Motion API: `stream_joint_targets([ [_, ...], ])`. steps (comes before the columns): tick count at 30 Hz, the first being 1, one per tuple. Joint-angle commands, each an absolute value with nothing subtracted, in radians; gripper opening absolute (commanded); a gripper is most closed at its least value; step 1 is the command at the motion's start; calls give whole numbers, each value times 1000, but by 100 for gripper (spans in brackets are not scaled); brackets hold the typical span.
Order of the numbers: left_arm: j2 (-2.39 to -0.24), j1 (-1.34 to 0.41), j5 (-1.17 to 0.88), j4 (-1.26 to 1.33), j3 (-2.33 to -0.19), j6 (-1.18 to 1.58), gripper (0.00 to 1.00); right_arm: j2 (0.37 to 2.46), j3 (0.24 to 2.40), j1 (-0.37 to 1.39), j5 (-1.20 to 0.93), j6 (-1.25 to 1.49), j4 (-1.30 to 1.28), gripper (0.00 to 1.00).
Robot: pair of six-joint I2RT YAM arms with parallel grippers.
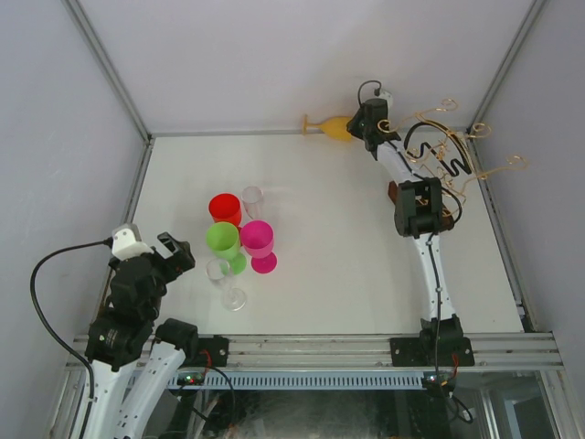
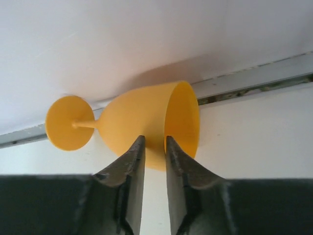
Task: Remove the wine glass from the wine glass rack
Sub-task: Pick up the wine glass at the center of the board.
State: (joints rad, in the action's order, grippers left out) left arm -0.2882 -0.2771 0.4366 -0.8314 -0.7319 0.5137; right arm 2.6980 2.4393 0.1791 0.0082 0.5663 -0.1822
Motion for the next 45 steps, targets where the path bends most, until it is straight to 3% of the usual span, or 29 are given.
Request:
stream_joint_targets([
  [1, -295, -265, 424, -792, -710, 520, 100, 2616, 2382, 223, -10, 520, -112, 13],
  [4, -290, -265, 423, -792, -710, 520, 100, 2603, 2378, 242, -52, 512, -103, 6],
  [7, -286, -265, 423, -790, -709, 519, 100, 2611, 2378, 256, -71, 515, -84, 17],
  [10, -288, -265, 423, -790, -708, 521, 100, 2629, 2389, 258, -78, 551, -77, 17],
  [12, -293, -264, 421, -790, -709, 519, 100, 2636, 2389, 256, -102, 589, -74, 29],
  [23, -301, -253, 414, -786, -709, 516, 100, 2705, 2412, 275, -164, 714, -1, 35],
  [27, -304, -250, 410, -785, -709, 516, 100, 2731, 2436, 290, -161, 762, 12, 29],
  [35, -299, -247, 407, -784, -707, 515, 100, 2702, 2420, 321, -175, 760, 36, 1],
  [45, -275, -245, 400, -781, -705, 512, 100, 2343, 2147, 442, 23, 432, -25, 0],
])
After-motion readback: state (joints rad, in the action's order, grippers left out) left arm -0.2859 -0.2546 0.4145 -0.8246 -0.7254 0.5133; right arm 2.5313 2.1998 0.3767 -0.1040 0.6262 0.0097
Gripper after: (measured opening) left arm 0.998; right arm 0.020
